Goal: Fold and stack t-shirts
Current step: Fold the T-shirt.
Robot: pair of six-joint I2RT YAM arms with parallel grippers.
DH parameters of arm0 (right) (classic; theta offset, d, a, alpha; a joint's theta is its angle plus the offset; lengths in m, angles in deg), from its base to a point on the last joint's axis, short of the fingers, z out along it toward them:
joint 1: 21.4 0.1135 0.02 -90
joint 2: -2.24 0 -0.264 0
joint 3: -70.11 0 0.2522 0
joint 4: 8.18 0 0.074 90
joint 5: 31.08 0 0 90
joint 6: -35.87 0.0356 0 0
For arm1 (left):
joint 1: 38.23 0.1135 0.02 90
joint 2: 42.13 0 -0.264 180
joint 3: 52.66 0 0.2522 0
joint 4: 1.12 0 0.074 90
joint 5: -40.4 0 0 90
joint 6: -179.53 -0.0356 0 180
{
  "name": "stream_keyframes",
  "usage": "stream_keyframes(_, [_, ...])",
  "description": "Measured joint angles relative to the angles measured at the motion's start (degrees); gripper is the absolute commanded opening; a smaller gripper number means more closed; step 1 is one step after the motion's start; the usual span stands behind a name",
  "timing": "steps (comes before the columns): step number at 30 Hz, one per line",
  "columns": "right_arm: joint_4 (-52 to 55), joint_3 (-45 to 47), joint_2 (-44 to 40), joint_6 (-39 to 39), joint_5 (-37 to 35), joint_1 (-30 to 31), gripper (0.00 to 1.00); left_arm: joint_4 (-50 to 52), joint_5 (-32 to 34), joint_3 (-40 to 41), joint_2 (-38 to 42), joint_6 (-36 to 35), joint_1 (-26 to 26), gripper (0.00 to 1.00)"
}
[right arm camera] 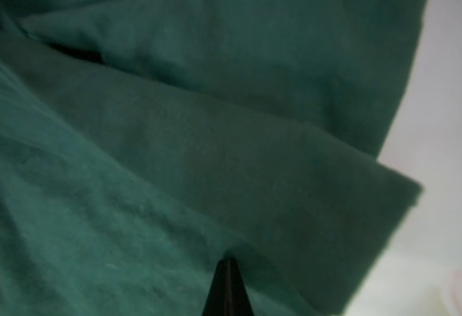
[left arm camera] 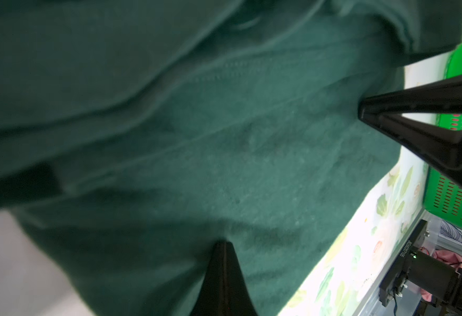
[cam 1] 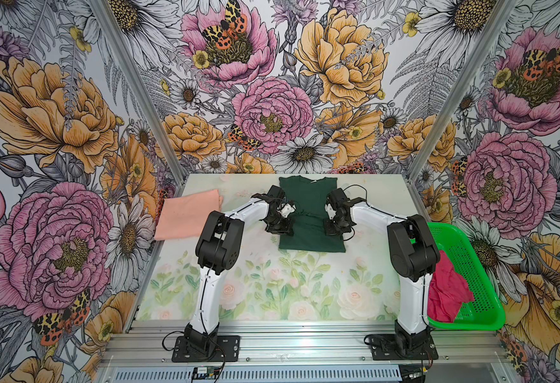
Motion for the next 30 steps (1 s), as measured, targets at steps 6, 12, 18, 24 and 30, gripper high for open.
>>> stream_keyframes(6, [1.4, -8.0, 5.11, -0.83, -2.1, -0.07, 0.0, 0.09, 0.17, -7.1, -4.79, 0.0, 0.31, 0.0])
stream_keyframes(12, [2.16, -15.96, 9.73, -1.66, -3.96, -0.81, 0.0, 0.37, -0.66, -12.39, -8.85, 0.04, 1.44, 0.0])
stream_keyframes(18, [2.84, -22.47, 12.87, -1.9, -6.95, -1.92, 0.0, 0.37, -0.66, -15.02, -10.51, 0.02, 2.84, 0.0])
stream_keyframes(24, [2.78, -28.94, 15.52, -1.88, -9.79, -3.15, 0.0, 0.52, 0.68, -20.24, -13.33, 0.0, 4.33, 0.0])
stream_keyframes(30, [2.75, -33.9, 16.28, -1.97, -12.55, -3.69, 0.0, 0.79, 2.86, -28.48, -18.01, -0.48, 4.79, 0.0])
